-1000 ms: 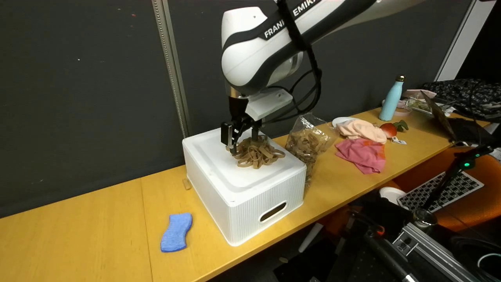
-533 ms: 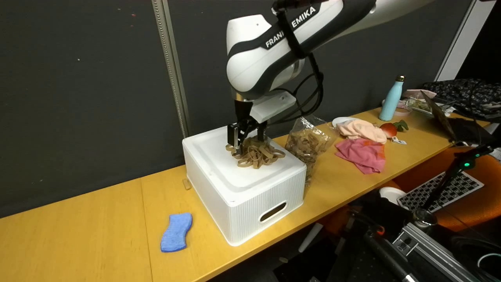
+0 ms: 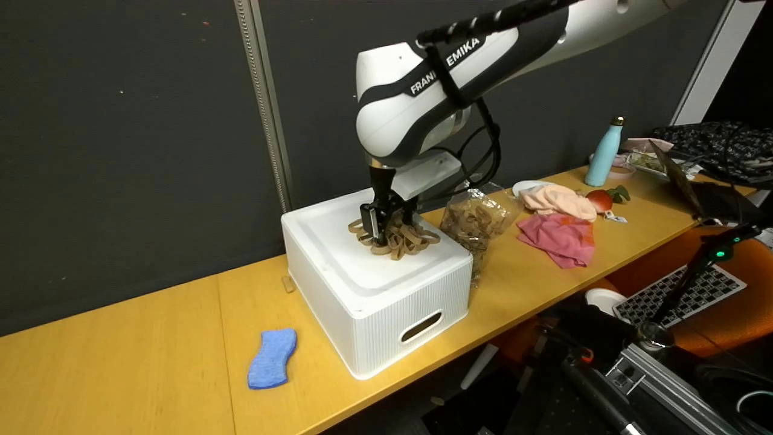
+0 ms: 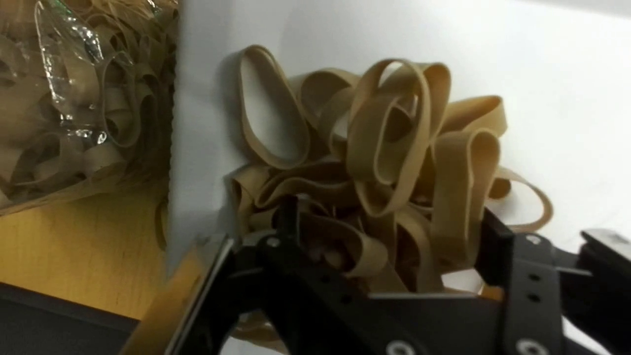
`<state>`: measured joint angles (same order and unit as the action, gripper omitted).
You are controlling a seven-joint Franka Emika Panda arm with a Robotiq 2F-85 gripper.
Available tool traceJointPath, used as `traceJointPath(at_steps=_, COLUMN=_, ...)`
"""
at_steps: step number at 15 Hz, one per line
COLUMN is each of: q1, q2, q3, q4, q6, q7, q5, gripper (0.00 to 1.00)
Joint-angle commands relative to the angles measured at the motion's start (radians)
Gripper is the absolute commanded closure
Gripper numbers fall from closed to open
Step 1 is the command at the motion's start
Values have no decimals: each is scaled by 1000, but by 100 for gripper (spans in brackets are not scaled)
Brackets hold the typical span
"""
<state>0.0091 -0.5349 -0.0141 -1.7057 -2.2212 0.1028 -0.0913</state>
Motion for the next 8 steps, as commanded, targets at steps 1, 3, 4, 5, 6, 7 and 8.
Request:
traceJointPath(at_steps=1, q1=22, q2=2, q3=-16, q4=7, q6=-12, q7=25, q5=-12, gripper=51)
traceJointPath(at_steps=3, q1=24, q2=8, q3=-16, q4=4, q6=-9, q7=31, q5=-12, gripper=65)
traceJointPath(at_steps=4, q1=24, q2=12, q3=-16, q4=1, q6=-7, q7=33, q5=-9, gripper=73)
traceJointPath(at_steps=5, q1=23, q2=15, q3=-16, q4=-1, q6=-4, q7=36, q5=-6, gripper=80)
traceJointPath(at_steps=6, q1=23, q2=16, q3=-18, q4=-1, q6=1, q7=41, q5=-6, gripper=88)
traceJointPath(at_steps=7, q1=20, q2=18, q3=-18, q4=-1, q6=4, q7=43, q5=-2, gripper=95)
traceJointPath(at_steps=8, q1=18, q2=23, q3=-17, q4=1, q6=14, q7=46, q5=3, gripper=99)
